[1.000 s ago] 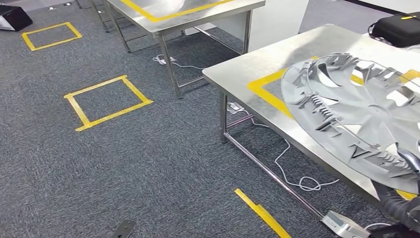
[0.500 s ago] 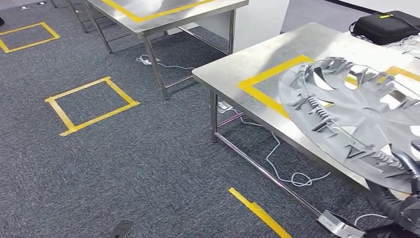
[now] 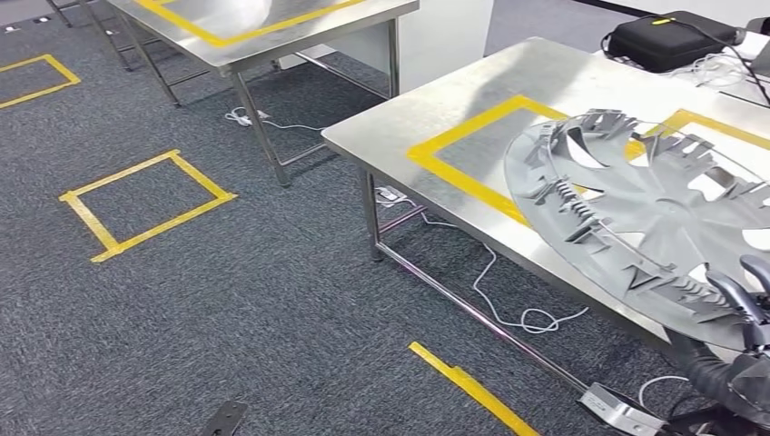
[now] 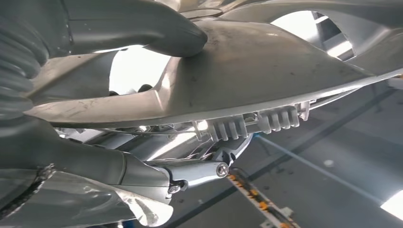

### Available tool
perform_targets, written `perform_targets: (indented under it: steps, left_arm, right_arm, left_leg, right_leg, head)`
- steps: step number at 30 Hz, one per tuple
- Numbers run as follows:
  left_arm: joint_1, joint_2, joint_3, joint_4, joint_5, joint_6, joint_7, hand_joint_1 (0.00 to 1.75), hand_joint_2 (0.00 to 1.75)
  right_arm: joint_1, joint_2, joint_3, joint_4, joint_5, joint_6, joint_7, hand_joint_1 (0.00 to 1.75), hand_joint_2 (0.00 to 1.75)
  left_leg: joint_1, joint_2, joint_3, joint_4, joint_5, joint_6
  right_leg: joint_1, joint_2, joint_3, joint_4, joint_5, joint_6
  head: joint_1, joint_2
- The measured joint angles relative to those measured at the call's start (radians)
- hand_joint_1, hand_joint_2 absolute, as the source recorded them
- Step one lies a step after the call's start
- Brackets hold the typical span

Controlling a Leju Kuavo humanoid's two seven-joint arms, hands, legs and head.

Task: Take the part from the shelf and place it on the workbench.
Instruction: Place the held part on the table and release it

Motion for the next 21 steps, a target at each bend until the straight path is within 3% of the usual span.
perform_targets:
  steps: [2, 4, 5, 6, 7, 9, 11, 14, 16, 19, 20, 21]
  left_arm:
    - [0.0, 0.001, 0.0, 0.0, 0.0, 0.0, 0.0, 0.0, 1.75]
    - [0.001, 0.001, 0.0, 0.0, 0.0, 0.0, -0.001, 0.0, 1.75]
    - [0.002, 0.001, 0.0, 0.0, -0.001, -0.001, -0.001, 0.0, 1.75]
    - [0.003, 0.001, 0.0, 0.0, -0.001, -0.001, -0.001, 0.0, 1.75]
    - [0.003, 0.002, 0.0, 0.0, -0.001, -0.001, -0.001, 0.0, 1.75]
    - [0.002, 0.003, 0.0, 0.0, -0.001, -0.001, -0.001, 0.0, 1.75]
    - [0.002, 0.004, 0.0, 0.0, -0.001, -0.002, -0.002, 0.0, 1.75]
    - [0.001, 0.004, 0.0, 0.0, -0.001, -0.003, -0.002, 0.0, 1.75]
    - [-0.002, 0.005, 0.0, 0.0, -0.002, -0.003, -0.003, 0.0, 1.75]
    - [-0.002, 0.005, 0.0, 0.0, -0.002, -0.004, -0.003, 0.0, 1.75]
    - [-0.001, 0.005, 0.0, 0.0, -0.002, -0.005, -0.003, 0.0, 1.75]
    - [-0.001, 0.005, 0.0, 0.0, -0.002, -0.005, -0.003, 0.0, 1.75]
  right_arm:
    - [-0.002, 0.0, 0.002, 0.003, -0.001, 0.0, 0.001, 1.75, 1.75]
    - [-0.002, 0.0, 0.003, 0.008, -0.001, 0.0, 0.001, 1.75, 1.75]
    - [-0.002, 0.0, 0.004, 0.01, -0.001, 0.0, 0.001, 1.75, 1.75]
    - [-0.002, 0.0, 0.004, 0.013, -0.001, 0.0, 0.001, 1.75, 1.75]
    - [-0.002, 0.0, 0.004, 0.015, -0.002, 0.0, 0.001, 1.75, 1.75]
    - [-0.002, 0.0, 0.004, 0.016, -0.002, 0.0, 0.001, 1.75, 1.75]
    - [-0.004, 0.0, 0.005, 0.016, -0.002, 0.0, 0.001, 1.75, 1.75]
    - [-0.006, 0.0, 0.005, 0.017, -0.002, 0.0, 0.002, 1.75, 1.75]
    - [-0.006, 0.0, 0.006, 0.018, -0.003, 0.0, 0.003, 1.75, 1.75]
    - [-0.01, 0.0, 0.01, 0.023, -0.004, 0.0, 0.004, 1.75, 1.75]
    - [-0.01, 0.0, 0.012, 0.025, -0.004, 0.0, 0.004, 1.75, 1.75]
    - [-0.01, 0.0, 0.012, 0.028, -0.005, 0.0, 0.005, 1.75, 1.75]
  left_leg:
    - [0.005, -0.012, -0.036, 0.089, -0.055, -0.011]
    - [0.01, -0.019, -0.095, 0.224, -0.114, -0.018]
    - [0.012, -0.02, -0.113, 0.264, -0.122, -0.02]
    - [0.014, -0.02, -0.114, 0.267, -0.111, -0.02]
    - [0.016, -0.022, -0.096, 0.227, -0.081, -0.019]
    - [0.018, -0.038, -0.03, 0.087, -0.012, -0.014]
    - [0.018, -0.056, 0.011, -0.004, 0.013, -0.01]
    - [0.015, -0.052, 0.012, -0.02, 0.013, 0.002]
    - [0.017, -0.043, 0.013, -0.028, 0.019, 0.016]
    - [0.014, -0.029, 0.013, -0.03, 0.02, 0.026]
    - [0.013, -0.023, 0.013, -0.03, 0.02, 0.027]
    - [0.011, -0.018, 0.013, -0.03, 0.019, 0.027]
  right_leg:
    - [-0.004, 0.007, 0.001, -0.002, 0.003, -0.008]
    - [-0.004, 0.017, 0.001, -0.002, 0.003, -0.01]
    - [-0.004, 0.023, 0.002, -0.002, 0.003, -0.01]
    - [-0.004, 0.029, 0.003, -0.002, 0.003, -0.01]
    - [-0.005, 0.036, 0.004, -0.002, 0.003, -0.01]
    - [-0.004, 0.048, 0.007, -0.001, 0.001, -0.006]
    - [-0.004, 0.058, 0.004, 0.0, 0.001, 0.003]
    - [-0.008, 0.066, -0.005, -0.002, 0.004, 0.023]
    - [-0.008, 0.05, -0.025, 0.031, -0.02, 0.032]
    - [-0.006, 0.028, -0.111, 0.213, -0.108, 0.036]
    - [-0.006, 0.027, -0.137, 0.266, -0.124, 0.037]
    - [-0.006, 0.027, -0.148, 0.287, -0.123, 0.037]
  head:
    - [-0.002, 0.0]
    - [-0.004, 0.0]
    - [-0.004, 0.0]
    - [-0.004, 0.0]
    - [-0.003, 0.0]
    - [-0.003, 0.0]
    - [-0.002, 0.0]
    - [-0.002, 0.0]
    - [0.001, 0.0]
    - [0.005, 0.0]
    - [0.005, 0.0]
    - [0.005, 0.0]
